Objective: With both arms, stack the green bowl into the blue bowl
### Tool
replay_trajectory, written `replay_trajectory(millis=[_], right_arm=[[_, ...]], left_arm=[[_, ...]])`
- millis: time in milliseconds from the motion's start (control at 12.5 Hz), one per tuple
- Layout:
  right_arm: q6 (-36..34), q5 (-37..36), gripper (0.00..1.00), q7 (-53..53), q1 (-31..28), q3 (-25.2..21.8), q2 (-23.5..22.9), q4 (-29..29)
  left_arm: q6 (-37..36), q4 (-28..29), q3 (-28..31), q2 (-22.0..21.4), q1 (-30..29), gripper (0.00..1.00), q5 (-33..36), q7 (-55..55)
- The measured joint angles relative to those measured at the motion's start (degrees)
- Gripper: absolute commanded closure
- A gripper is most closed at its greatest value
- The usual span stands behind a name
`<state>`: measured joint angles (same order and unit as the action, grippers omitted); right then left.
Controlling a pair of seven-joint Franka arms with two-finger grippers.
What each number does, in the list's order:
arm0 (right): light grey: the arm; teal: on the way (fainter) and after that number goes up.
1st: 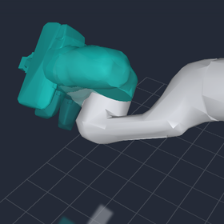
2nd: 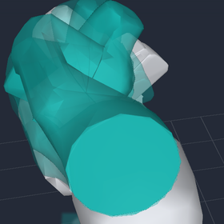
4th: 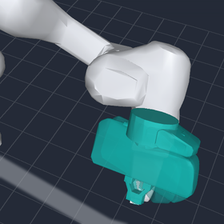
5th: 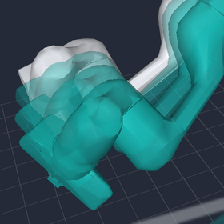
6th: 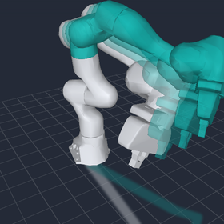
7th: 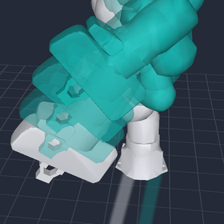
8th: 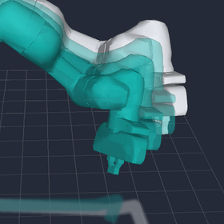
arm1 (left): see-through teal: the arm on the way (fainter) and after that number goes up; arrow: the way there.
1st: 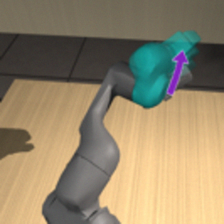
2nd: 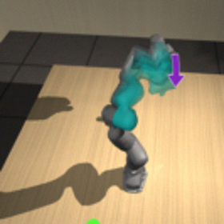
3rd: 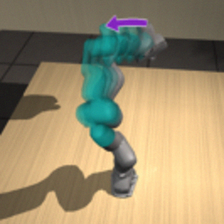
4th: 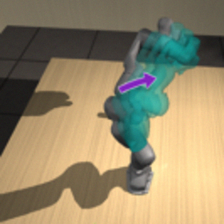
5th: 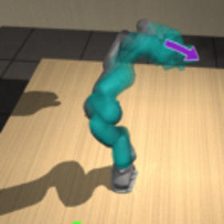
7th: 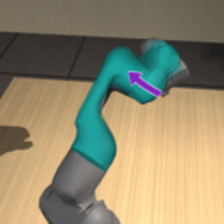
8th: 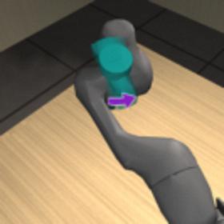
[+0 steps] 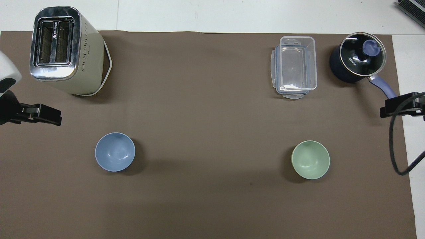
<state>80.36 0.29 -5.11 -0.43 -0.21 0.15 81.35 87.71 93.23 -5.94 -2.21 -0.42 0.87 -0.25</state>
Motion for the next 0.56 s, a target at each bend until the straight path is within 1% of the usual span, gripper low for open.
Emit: replay_trajectory(millis=[561], right_arm=[[0.0, 0.0, 0.0, 0.3, 0.1, 0.2, 0.7, 0.0]], left_arm=[[0.0, 0.1, 0.0, 0.0, 0.0, 0.0, 0.0, 0.0]])
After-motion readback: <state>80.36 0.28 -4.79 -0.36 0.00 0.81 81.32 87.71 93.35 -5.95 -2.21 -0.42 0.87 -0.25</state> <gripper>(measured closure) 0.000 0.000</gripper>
